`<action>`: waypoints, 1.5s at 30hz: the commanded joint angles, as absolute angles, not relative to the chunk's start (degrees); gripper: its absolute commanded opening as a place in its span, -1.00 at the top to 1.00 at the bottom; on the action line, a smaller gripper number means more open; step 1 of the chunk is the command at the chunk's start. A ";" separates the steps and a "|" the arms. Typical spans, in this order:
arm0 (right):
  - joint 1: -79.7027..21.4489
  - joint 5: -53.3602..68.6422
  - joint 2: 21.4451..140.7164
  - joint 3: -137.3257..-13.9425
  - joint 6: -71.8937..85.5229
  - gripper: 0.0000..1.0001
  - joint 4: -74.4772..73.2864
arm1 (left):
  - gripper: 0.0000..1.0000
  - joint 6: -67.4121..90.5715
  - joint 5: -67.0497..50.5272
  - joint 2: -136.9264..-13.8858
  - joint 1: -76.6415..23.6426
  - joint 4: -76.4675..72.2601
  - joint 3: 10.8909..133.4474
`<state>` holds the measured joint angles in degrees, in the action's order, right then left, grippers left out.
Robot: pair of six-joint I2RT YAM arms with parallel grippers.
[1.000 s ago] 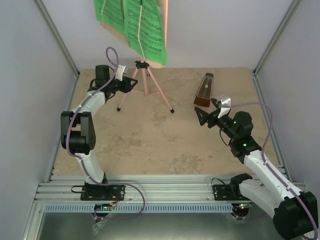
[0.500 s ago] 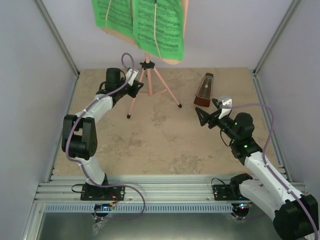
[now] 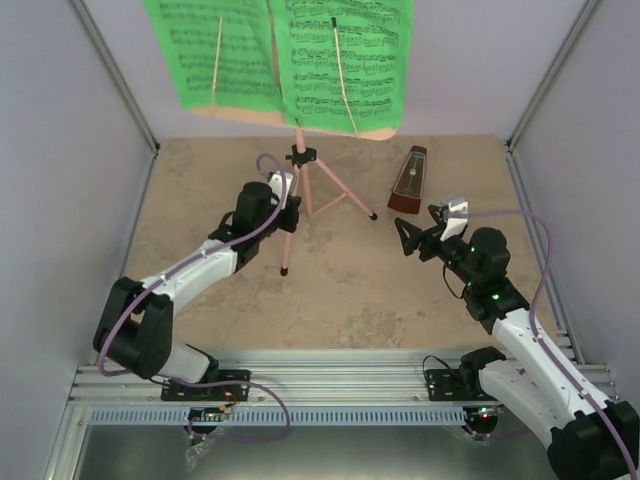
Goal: Pack up the instrument practice props
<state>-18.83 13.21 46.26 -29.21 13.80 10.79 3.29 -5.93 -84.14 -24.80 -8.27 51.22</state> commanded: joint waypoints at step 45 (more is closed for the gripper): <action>-19.16 18.91 42.11 -28.51 27.14 -0.95 1.75 | 1.00 31.40 27.87 -83.74 -59.06 29.96 61.80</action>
